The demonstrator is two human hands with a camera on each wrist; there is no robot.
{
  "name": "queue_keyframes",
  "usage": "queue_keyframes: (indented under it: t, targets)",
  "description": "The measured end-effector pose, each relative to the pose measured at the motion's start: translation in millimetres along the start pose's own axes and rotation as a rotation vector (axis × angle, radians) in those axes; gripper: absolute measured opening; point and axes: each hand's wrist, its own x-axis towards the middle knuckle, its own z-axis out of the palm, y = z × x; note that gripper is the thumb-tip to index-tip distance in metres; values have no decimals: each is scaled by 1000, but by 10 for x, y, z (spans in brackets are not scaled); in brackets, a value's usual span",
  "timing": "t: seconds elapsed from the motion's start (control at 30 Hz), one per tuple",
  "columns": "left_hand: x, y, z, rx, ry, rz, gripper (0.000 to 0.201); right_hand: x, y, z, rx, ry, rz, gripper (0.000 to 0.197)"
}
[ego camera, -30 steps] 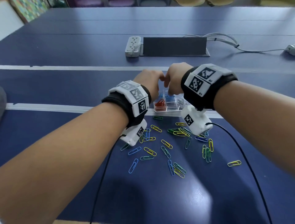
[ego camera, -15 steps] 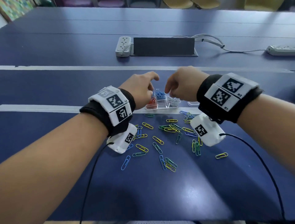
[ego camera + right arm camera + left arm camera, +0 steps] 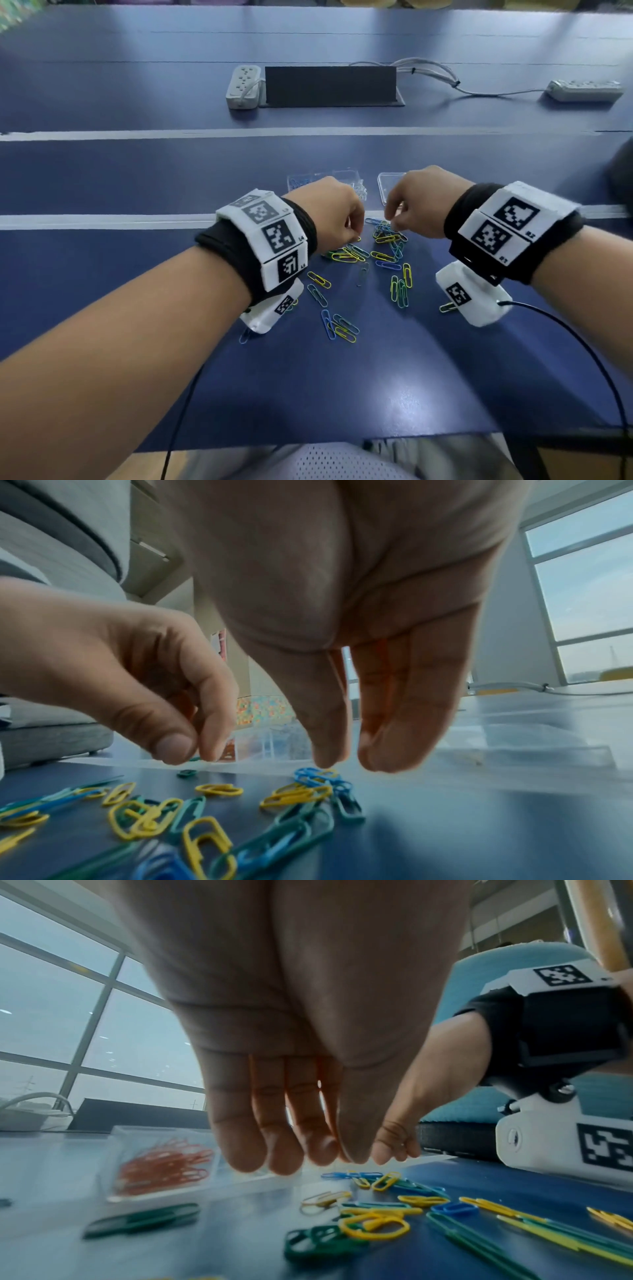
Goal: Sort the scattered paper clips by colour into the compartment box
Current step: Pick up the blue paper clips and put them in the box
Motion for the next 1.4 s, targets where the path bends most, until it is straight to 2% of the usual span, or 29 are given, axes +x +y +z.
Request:
queue_keyframes:
  t: [0.1, 0.2, 0.27, 0.33, 0.5, 0.57, 0.63, 0.73, 0.83, 0.93, 1.03, 1.2, 1.3, 1.4]
  targets:
    - [128, 98, 44, 37, 9, -8, 21, 39, -17, -1, 36, -8, -15, 5]
    - [266, 151, 80, 70, -23, -33, 32, 35, 0, -19, 9, -18, -33, 17]
    - [340, 186, 103, 120, -33, -38, 36, -7, 24, -23, 20, -19, -47, 9]
    - [393, 228, 122, 173, -26, -36, 32, -59, 67, -5, 34, -23, -66, 5]
    - [467, 283, 135, 187, -13, -6, 19, -168, 178, 8, 111, 6, -75, 18]
    - [475, 302, 133, 183, -3, 2, 24, -215, 208, 11, 176, 22, -39, 28]
    - [482, 329, 139, 186, -10, 23, 26, -263, 238, 21, 280, -22, 21, 32]
    - [507, 372, 153, 198, -37, 45, 18, -302, 255, 21, 526, -120, 127, 29]
    - [520, 391, 166, 199, -54, 40, 18, -297, 257, 17, 643, -122, 178, 19]
    - [502, 386, 172, 185, -73, 22, 19, -298, 258, 82, 435, -149, 89, 13]
    - [481, 380, 171, 186, -88, -8, 22, -319, 244, 151, 180, -134, 8, 17]
    - [443, 356, 178, 136, -83, -39, 24, -330, 275, 146, 153, -71, 6, 8]
    - [414, 323, 170, 95, -78, -38, 16, -343, 341, 134, 181, -75, 42, 15]
    - [379, 308, 158, 49, -55, -32, 21, -346, 418, 111, 216, -66, 73, 20]
